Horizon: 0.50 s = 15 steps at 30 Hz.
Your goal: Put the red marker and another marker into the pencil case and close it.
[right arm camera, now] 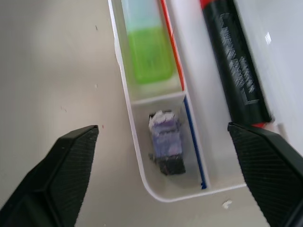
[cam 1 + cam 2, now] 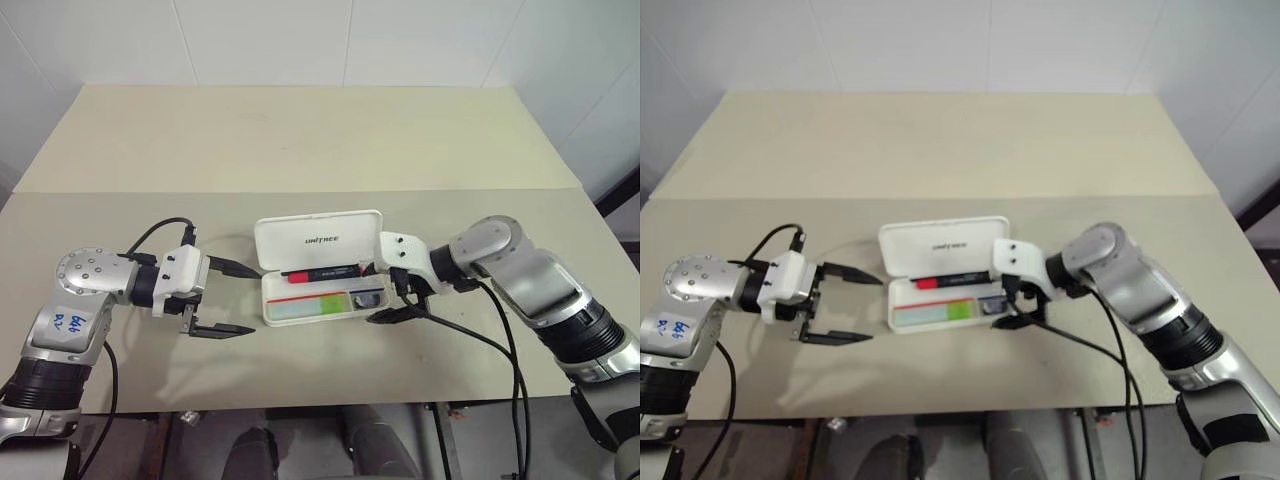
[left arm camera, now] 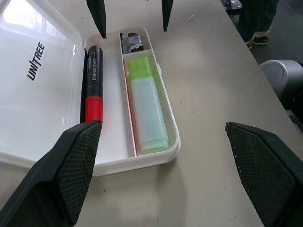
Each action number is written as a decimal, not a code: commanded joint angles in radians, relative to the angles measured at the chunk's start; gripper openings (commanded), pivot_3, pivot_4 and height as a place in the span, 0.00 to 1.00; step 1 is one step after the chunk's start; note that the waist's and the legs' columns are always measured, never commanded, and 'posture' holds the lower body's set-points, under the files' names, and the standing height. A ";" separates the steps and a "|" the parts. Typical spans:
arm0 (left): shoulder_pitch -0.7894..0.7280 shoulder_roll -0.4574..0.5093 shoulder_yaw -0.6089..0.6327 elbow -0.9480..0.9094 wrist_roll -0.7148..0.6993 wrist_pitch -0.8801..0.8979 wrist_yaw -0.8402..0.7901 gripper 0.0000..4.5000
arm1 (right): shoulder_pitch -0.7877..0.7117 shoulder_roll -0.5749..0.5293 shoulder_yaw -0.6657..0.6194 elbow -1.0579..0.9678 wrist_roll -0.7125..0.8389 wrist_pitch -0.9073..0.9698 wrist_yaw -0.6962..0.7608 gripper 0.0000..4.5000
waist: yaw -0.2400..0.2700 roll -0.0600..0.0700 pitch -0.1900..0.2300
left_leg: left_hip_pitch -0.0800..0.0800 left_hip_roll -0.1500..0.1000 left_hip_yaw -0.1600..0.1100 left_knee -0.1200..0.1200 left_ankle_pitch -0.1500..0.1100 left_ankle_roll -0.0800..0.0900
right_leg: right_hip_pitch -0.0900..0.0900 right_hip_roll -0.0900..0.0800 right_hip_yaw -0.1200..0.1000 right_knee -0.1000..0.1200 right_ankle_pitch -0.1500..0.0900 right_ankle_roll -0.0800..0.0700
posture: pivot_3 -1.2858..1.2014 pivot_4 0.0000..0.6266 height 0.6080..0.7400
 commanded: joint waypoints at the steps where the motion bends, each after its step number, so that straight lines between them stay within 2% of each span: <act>1: -0.007 0.010 0.022 -0.017 -0.012 -0.005 0.009 1.00 | 0.070 -0.005 -0.159 -0.060 0.146 -0.103 0.081 0.99 | 0.002 0.000 0.000 | 0.000 0.000 0.000 0.000 0.000 0.000 | 0.000 0.000 0.000 0.000 0.000 0.000 | 0.52 0.24 1.00; 3: -0.010 0.009 0.028 -0.018 -0.029 0.016 0.011 1.00 | 0.131 -0.027 -0.232 -0.080 0.208 -0.109 0.104 0.99 | 0.006 0.000 0.000 | 0.000 0.000 0.000 0.000 0.000 0.001 | 0.000 0.000 0.000 -0.001 0.000 0.000 | 0.52 0.24 1.00; 6: -0.017 0.005 0.051 -0.018 -0.063 0.058 0.028 1.00 | 0.213 -0.024 -0.337 -0.074 0.261 -0.213 0.127 0.99 | 0.013 0.000 0.000 | 0.000 0.000 -0.001 0.000 0.000 0.001 | 0.001 0.000 -0.001 -0.001 0.000 0.000 | 0.52 0.24 1.00; 12: -0.046 0.015 0.092 0.028 -0.089 0.083 0.031 1.00 | 0.292 -0.007 -0.532 -0.016 0.336 -0.253 0.039 0.99 | 0.012 0.000 0.000 | 0.001 0.000 0.000 0.002 0.000 0.001 | 0.001 0.000 0.000 0.001 0.001 0.001 | 0.52 0.24 1.00; 15: -0.068 0.009 0.104 0.054 -0.103 0.087 0.028 0.86 | 0.316 -0.010 -0.581 -0.008 0.350 -0.262 0.013 1.00 | 0.013 0.000 0.000 | 0.002 0.000 0.000 0.001 0.000 0.001 | 0.002 0.001 0.000 0.001 0.001 0.001 | 0.52 0.24 1.00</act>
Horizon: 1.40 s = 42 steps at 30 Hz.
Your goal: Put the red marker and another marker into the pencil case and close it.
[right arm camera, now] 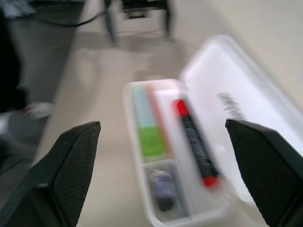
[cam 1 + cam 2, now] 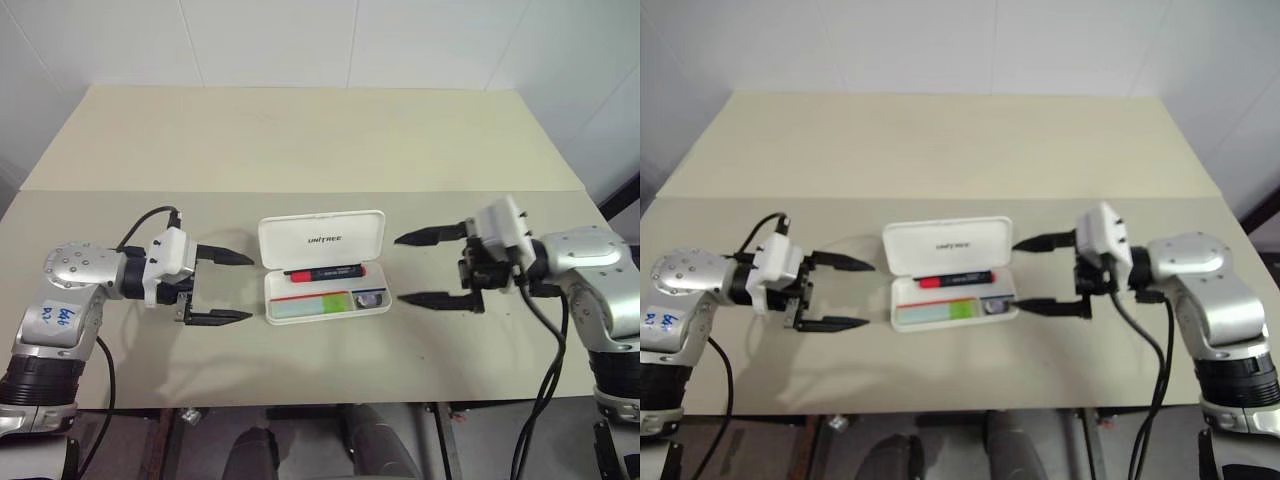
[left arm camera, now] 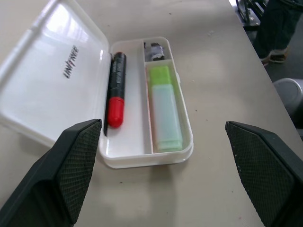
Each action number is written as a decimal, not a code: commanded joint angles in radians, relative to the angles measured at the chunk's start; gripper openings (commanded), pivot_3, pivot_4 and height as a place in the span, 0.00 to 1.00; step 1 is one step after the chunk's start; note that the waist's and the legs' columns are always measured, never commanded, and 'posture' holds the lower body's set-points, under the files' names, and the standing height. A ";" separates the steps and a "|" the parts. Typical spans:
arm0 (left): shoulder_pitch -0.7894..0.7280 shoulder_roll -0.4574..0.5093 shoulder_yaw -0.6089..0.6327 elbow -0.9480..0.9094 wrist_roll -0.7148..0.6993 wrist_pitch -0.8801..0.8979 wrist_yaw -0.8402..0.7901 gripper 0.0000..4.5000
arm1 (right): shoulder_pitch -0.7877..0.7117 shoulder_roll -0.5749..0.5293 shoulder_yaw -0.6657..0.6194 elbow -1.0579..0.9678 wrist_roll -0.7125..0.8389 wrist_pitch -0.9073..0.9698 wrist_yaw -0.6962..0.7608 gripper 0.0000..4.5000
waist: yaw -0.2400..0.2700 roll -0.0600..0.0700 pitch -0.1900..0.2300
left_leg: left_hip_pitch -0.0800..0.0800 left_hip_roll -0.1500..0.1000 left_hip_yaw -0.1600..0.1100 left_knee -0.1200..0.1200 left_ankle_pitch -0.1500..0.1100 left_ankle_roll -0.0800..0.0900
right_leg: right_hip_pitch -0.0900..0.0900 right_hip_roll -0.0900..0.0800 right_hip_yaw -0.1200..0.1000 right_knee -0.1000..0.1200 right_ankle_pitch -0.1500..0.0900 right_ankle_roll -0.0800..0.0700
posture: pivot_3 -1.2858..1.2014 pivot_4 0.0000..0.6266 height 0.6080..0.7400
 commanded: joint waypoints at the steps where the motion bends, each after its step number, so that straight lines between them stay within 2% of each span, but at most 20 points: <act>1: -0.038 0.003 0.042 0.016 -0.039 0.003 -0.003 0.80 | 0.015 -0.003 -0.073 0.000 0.040 -0.016 -0.037 1.00 | -0.001 0.000 0.000 | 0.000 0.000 0.000 0.000 0.000 0.000 | 0.000 0.000 0.000 0.000 0.000 0.000 | 0.52 0.24 1.00; 11: -0.089 -0.034 0.052 0.049 -0.076 0.013 -0.006 0.03 | -0.003 0.002 -0.069 -0.026 0.116 0.042 -0.092 1.00 | 0.000 0.000 0.000 | 0.000 0.000 0.000 0.000 0.000 0.000 | 0.000 0.000 0.000 0.000 0.000 0.000 | 0.52 0.24 1.00; 12: -0.093 -0.036 0.054 0.051 -0.077 0.012 -0.004 0.01 | -0.003 0.006 -0.065 -0.025 0.110 0.029 -0.094 1.00 | 0.001 0.000 0.000 | 0.000 0.000 0.000 0.000 0.000 0.000 | 0.000 0.000 0.000 0.000 0.000 0.000 | 0.52 0.24 1.00; 17: -0.118 -0.040 0.069 0.081 -0.061 -0.002 0.026 0.01 | 0.015 -0.005 -0.033 -0.044 0.106 0.022 -0.066 1.00 | 0.003 0.000 0.000 | 0.000 0.000 0.000 0.000 0.000 0.000 | 0.000 0.000 0.000 0.000 0.000 0.000 | 0.52 0.24 1.00; 21: -0.200 -0.075 0.100 0.142 -0.044 0.003 0.154 0.01 | 0.019 -0.001 -0.024 -0.040 0.094 0.016 -0.063 1.00 | 0.012 0.000 0.000 | 0.000 0.000 0.000 0.000 0.000 0.000 | 0.000 0.000 0.000 0.000 0.000 0.001 | 0.52 0.24 1.00; 29: -0.266 -0.124 0.039 0.257 0.087 -0.028 0.308 0.01 | 0.010 0.012 -0.019 -0.025 0.086 0.005 -0.081 1.00 | 0.013 0.000 0.000 | -0.001 -0.001 0.001 0.001 0.000 0.000 | 0.000 -0.001 0.001 -0.001 0.001 0.002 | 0.52 0.24 1.00; 34: -0.264 -0.161 -0.063 0.311 0.194 -0.070 0.313 0.01 | 0.013 0.014 -0.017 -0.035 0.086 0.008 -0.095 1.00 | 0.014 0.000 0.000 | -0.001 -0.001 0.001 0.001 0.000 0.000 | 0.000 -0.001 0.001 -0.001 0.001 0.002 | 0.52 0.24 1.00; 42: -0.261 -0.214 -0.095 0.322 0.193 -0.115 0.263 0.01 | 0.023 0.026 -0.023 -0.064 0.093 0.005 -0.134 1.00 | 0.012 0.000 0.000 | -0.001 -0.001 0.001 0.000 0.000 0.000 | 0.000 0.000 0.002 0.000 0.001 0.002 | 0.52 0.24 1.00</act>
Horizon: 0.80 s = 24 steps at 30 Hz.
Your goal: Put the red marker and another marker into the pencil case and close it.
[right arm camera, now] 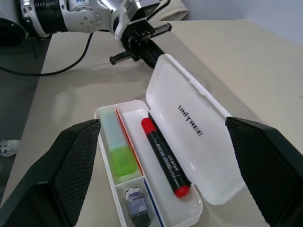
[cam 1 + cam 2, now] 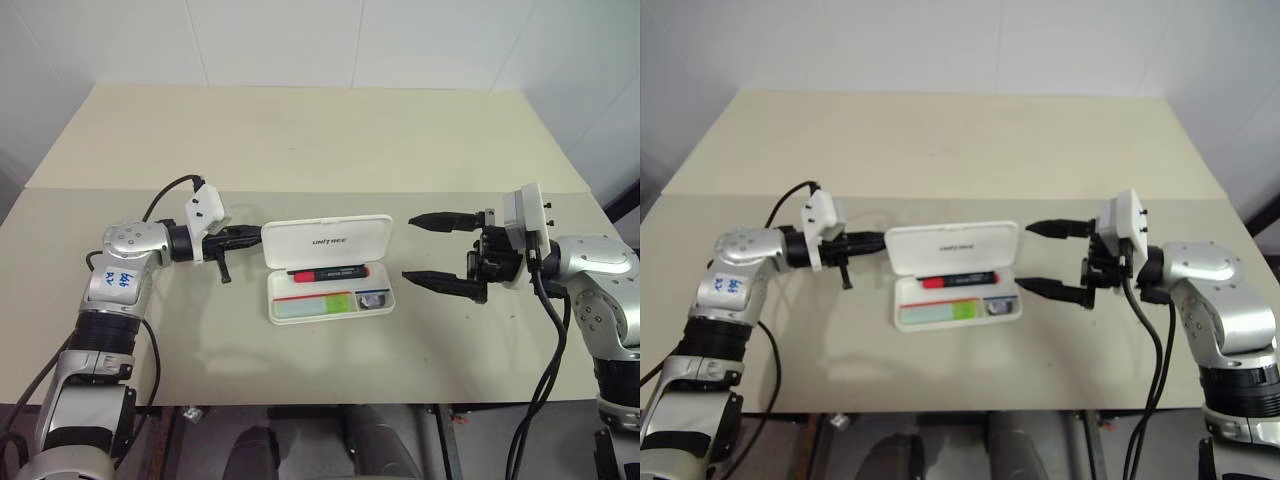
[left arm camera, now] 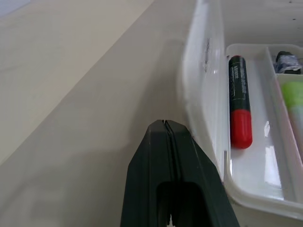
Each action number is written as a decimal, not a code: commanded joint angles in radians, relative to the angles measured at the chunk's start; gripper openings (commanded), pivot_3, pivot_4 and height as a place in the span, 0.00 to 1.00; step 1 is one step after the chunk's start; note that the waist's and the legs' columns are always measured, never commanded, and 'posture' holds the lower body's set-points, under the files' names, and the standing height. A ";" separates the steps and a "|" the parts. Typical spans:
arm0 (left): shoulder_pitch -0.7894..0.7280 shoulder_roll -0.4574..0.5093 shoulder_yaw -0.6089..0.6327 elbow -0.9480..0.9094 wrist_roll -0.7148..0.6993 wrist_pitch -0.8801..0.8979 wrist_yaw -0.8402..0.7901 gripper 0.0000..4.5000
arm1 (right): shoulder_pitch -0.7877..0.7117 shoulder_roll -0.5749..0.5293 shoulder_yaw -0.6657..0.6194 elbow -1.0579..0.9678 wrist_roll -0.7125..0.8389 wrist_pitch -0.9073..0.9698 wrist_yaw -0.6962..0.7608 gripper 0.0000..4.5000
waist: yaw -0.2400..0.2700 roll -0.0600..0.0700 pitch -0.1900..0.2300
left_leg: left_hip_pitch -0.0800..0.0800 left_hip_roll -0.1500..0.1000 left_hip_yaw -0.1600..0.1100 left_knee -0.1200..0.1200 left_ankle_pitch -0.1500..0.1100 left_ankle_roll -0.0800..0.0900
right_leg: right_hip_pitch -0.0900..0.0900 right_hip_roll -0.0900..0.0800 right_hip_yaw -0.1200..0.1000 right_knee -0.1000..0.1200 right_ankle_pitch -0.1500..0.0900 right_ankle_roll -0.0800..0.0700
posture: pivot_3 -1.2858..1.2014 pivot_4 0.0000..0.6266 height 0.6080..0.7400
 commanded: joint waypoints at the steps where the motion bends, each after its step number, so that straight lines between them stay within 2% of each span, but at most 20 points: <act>1: -0.017 -0.018 0.016 -0.002 -0.018 -0.065 -0.028 0.01 | 0.005 0.002 -0.020 -0.049 0.019 -0.007 -0.017 1.00 | 0.003 0.000 0.000 | 0.000 0.000 0.000 0.000 0.000 0.000 | 0.000 0.000 0.000 0.000 0.000 0.000 | 0.52 0.24 1.00; 6: 0.021 -0.036 0.048 -0.096 -0.138 -0.083 -0.153 0.01 | 0.008 0.001 -0.020 -0.048 0.020 -0.007 -0.021 1.00 | 0.004 0.000 0.000 | -0.001 -0.001 0.000 0.001 0.000 0.000 | 0.000 -0.001 0.000 -0.001 0.000 0.001 | 0.52 0.24 1.00; 10: 0.054 -0.013 0.016 -0.179 -0.169 -0.030 -0.227 0.01 | 0.007 0.007 -0.012 -0.044 0.014 -0.013 -0.025 1.00 | 0.002 0.000 0.000 | -0.001 0.000 0.000 0.000 0.000 0.000 | 0.000 -0.001 0.000 -0.001 0.000 0.001 | 0.52 0.24 1.00; 15: 0.087 0.031 -0.084 -0.223 -0.052 -0.037 -0.246 0.01 | 0.004 0.022 -0.002 -0.046 0.007 -0.017 -0.032 1.00 | 0.002 0.000 0.000 | 0.000 -0.001 0.000 0.001 0.000 0.000 | 0.000 0.000 0.001 0.000 0.000 0.001 | 0.52 0.24 1.00; 24: 0.108 -0.003 -0.181 -0.210 0.046 -0.007 -0.191 0.01 | 0.035 0.040 0.004 -0.084 0.012 -0.012 -0.066 1.00 | 0.003 0.000 0.000 | 0.000 -0.001 0.000 0.000 0.000 0.000 | 0.001 0.000 0.002 -0.001 0.000 0.001 | 0.52 0.24 1.00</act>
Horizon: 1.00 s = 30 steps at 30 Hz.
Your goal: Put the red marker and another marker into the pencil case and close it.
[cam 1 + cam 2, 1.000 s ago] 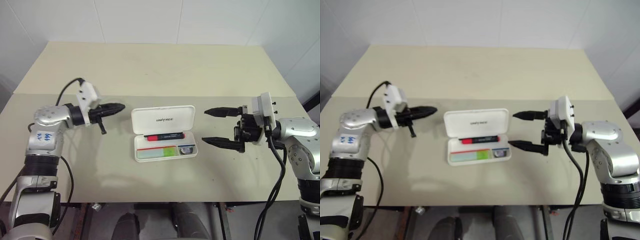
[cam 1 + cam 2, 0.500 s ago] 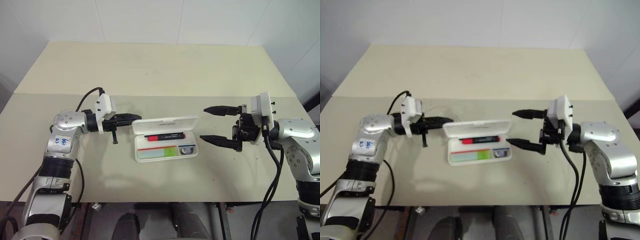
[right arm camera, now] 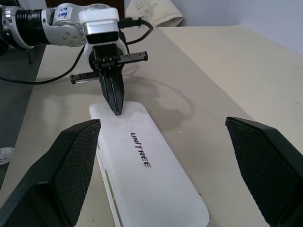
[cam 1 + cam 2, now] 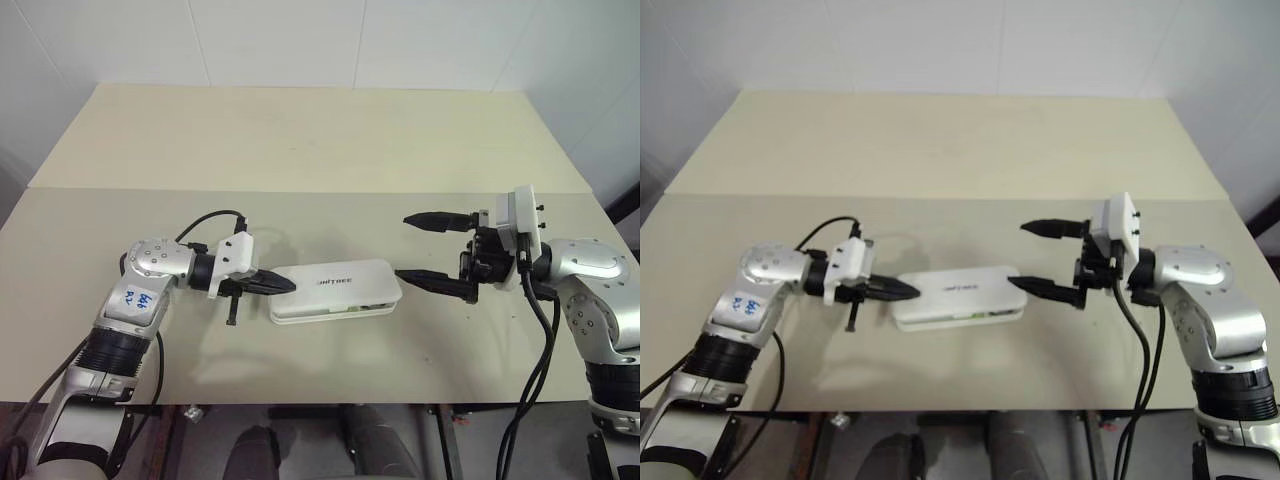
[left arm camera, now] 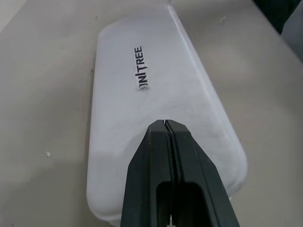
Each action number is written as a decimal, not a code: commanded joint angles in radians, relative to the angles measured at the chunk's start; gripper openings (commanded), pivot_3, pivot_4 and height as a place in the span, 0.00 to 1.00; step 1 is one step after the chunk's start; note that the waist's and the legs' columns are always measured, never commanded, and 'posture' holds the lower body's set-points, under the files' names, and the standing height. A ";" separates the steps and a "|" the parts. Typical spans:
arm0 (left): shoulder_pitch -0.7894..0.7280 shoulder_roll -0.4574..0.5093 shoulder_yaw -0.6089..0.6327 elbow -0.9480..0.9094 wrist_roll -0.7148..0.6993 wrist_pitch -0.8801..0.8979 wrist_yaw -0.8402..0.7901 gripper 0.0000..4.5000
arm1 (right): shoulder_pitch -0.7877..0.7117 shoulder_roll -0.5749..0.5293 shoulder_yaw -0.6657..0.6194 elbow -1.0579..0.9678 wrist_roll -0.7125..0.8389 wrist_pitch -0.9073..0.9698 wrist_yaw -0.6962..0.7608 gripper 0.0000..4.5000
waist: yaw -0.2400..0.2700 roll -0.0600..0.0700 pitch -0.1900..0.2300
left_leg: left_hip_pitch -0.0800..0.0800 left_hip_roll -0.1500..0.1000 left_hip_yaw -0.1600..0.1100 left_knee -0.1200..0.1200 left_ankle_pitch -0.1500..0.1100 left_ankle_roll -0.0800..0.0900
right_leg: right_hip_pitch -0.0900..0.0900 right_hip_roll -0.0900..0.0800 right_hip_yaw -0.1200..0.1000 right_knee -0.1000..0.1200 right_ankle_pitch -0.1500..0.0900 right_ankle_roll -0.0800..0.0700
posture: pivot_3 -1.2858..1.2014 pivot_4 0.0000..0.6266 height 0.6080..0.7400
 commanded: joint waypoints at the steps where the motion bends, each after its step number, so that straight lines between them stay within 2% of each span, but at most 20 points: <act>1: 0.011 -0.026 -0.049 -0.024 0.038 0.040 0.025 0.01 | 0.032 0.021 -0.006 -0.057 0.013 -0.012 -0.027 1.00 | 0.000 0.000 0.000 | 0.000 0.000 0.000 0.000 0.000 0.000 | 0.000 0.000 0.000 0.000 0.000 0.000 | 0.52 0.24 1.00; 13: -0.001 -0.050 -0.106 -0.037 0.056 0.073 0.031 0.01 | 0.105 0.052 0.003 -0.116 0.017 -0.011 -0.071 1.00 | -0.001 0.000 0.000 | 0.005 -0.001 0.000 0.001 0.000 0.000 | 0.006 0.000 0.001 0.000 0.000 0.001 | 0.52 0.24 1.00; 20: 0.002 -0.082 0.058 -0.093 -0.134 0.117 0.044 0.01 | 0.094 0.051 0.011 -0.087 0.002 -0.028 -0.058 1.00 | -0.001 0.000 0.000 | 0.004 -0.001 -0.001 0.001 0.000 0.000 | 0.005 0.000 0.001 -0.001 0.001 0.001 | 0.52 0.24 1.00; 24: 0.033 -0.069 0.194 -0.162 -0.294 0.110 -0.013 0.01 | 0.078 0.037 0.006 -0.036 -0.020 -0.062 -0.033 1.00 | -0.004 0.000 0.000 | 0.004 -0.001 -0.001 0.000 0.000 0.000 | 0.005 0.000 0.001 -0.001 0.000 0.001 | 0.52 0.24 1.00; 25: 0.047 -0.051 0.249 -0.189 -0.334 0.148 0.014 0.01 | 0.070 0.036 0.001 -0.015 -0.028 -0.071 -0.033 1.00 | -0.003 0.000 0.000 | 0.004 -0.001 0.000 0.000 0.000 0.000 | 0.005 0.000 0.001 -0.001 0.000 0.001 | 0.52 0.24 1.00; 30: 0.141 0.049 0.382 -0.261 -0.317 0.194 0.123 0.26 | 0.072 0.007 -0.056 0.054 -0.025 -0.095 -0.016 1.00 | -0.003 0.000 0.000 | 0.004 0.000 -0.001 0.000 0.000 0.000 | 0.005 0.000 0.001 -0.001 0.000 0.001 | 0.52 0.24 1.00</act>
